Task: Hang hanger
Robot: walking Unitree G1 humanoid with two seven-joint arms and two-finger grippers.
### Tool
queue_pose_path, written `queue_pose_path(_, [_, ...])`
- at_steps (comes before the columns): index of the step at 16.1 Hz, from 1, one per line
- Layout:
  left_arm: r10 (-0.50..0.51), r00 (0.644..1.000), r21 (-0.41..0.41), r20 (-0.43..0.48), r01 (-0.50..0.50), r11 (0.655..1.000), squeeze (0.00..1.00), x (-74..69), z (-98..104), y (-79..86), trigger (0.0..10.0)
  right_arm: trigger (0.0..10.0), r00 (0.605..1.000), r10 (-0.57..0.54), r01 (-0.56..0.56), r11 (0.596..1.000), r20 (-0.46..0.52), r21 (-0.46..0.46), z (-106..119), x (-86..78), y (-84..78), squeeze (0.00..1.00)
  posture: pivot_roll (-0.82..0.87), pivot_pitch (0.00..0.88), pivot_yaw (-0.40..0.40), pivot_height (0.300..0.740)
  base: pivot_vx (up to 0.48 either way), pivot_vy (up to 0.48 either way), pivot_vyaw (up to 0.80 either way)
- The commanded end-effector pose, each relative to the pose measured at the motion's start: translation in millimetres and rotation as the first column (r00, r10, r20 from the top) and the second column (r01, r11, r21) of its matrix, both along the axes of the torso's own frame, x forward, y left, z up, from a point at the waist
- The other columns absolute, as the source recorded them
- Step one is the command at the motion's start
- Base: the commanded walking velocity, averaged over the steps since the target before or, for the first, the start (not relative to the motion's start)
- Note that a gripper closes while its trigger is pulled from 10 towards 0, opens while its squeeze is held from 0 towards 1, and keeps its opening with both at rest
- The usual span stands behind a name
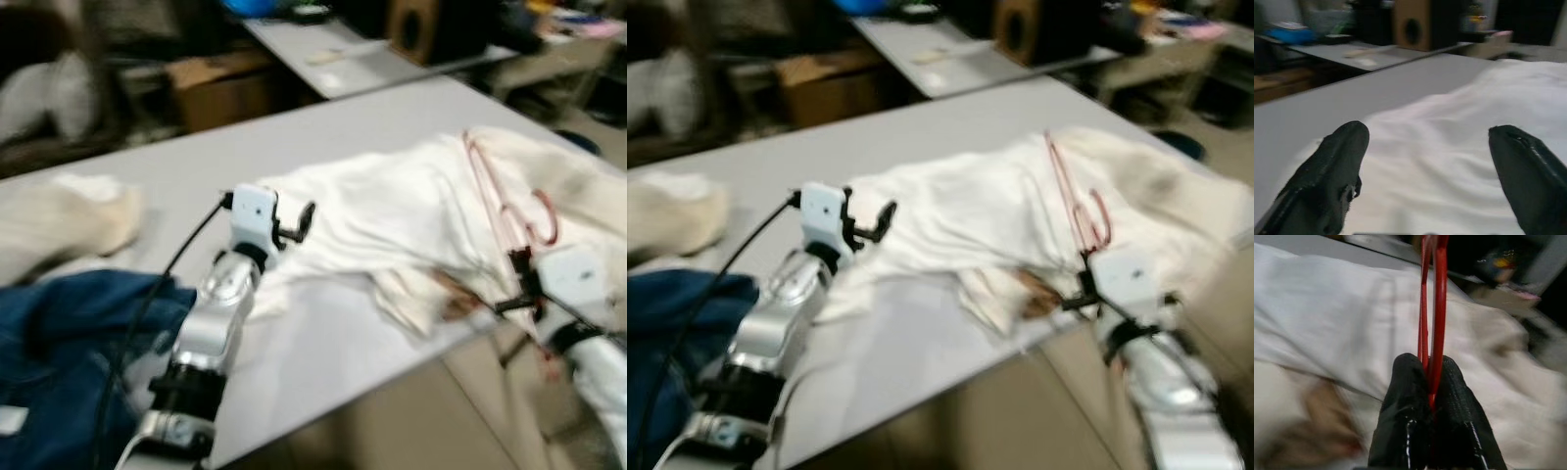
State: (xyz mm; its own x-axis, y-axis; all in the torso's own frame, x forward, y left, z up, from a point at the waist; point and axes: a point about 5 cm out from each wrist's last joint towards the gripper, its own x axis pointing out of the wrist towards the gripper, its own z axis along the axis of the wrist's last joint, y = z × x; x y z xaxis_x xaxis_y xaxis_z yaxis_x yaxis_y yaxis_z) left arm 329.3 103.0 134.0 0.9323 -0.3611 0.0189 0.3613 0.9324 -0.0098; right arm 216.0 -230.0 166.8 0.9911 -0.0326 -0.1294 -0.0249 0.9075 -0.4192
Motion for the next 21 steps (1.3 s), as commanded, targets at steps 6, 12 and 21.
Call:
queue_pose_path(6, [0.071, 0.993, 0.110, -0.097, -0.060, 0.992, 1.00, 19.3, -13, 21.7, 10.0, 10.0, 0.993, -0.103, 0.102, 0.995, -0.053, -0.022, -10, -10.9, -13.0, 0.00, -0.28, 0.000, 0.106, 0.740, 0.000, 0.000, 0.00])
queue_pose_path(12, [0.223, 0.953, 0.243, -0.206, -0.171, 0.955, 0.00, 34.1, -31, 37.4, 10.0, 10.0, 0.990, 0.007, 0.003, 0.997, -0.141, 0.071, -21, -45.2, -0.3, 0.00, -0.33, 0.000, 0.151, 0.740, 0.000, 0.000, 0.00])
queue_pose_path(21, [0.382, 0.803, 0.354, -0.457, -0.229, 0.907, 0.00, 11.7, -84, 72.2, 0.0, 10.0, 0.977, 0.138, -0.125, 0.988, -0.160, 0.088, -25, -40.8, 15.1, 0.00, -0.26, 0.000, 0.116, 0.740, 0.000, 0.000, 0.00])
